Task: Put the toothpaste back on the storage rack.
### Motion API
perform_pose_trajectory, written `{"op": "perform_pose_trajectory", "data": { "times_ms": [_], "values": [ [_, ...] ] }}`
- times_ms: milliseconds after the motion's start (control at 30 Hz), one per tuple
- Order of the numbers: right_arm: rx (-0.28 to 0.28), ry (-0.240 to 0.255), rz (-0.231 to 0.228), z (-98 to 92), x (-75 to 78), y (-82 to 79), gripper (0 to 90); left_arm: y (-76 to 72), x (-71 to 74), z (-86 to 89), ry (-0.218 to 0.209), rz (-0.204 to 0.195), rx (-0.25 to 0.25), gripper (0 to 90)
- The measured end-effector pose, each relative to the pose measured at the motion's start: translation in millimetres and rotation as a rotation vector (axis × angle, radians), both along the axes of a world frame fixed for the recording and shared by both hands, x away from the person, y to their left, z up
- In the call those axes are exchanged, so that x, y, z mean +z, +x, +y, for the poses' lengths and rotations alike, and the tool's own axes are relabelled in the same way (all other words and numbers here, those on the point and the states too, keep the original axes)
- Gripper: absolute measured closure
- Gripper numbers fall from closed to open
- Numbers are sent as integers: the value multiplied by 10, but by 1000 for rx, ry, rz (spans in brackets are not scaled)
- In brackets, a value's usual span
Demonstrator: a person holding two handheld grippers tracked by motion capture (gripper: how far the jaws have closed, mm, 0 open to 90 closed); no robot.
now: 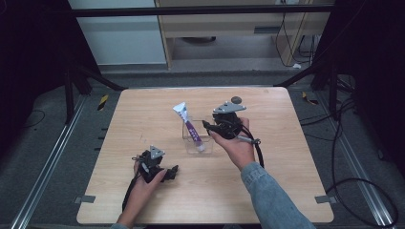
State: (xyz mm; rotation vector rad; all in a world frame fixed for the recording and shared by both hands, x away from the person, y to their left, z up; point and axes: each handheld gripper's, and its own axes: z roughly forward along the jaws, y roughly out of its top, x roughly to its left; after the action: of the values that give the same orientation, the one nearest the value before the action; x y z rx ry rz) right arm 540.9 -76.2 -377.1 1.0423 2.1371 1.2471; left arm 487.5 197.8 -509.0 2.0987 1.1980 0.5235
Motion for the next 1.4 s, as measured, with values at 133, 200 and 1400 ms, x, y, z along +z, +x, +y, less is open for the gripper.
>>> {"op": "perform_pose_trajectory", "data": {
  "times_ms": [133, 200, 1400],
  "values": [
    [-1, 5, 5, -44, 21, -9, 465, 0, 1, 1, 2, 1, -1, 0],
    [-4, 8, 10, -74, 25, -17, 445, 0, 1, 1, 2, 1, -1, 0],
    [-92, 24, -24, -731, -55, -103, 72, -2, 0, 0, 2, -1, 1, 0]
  ]
}}
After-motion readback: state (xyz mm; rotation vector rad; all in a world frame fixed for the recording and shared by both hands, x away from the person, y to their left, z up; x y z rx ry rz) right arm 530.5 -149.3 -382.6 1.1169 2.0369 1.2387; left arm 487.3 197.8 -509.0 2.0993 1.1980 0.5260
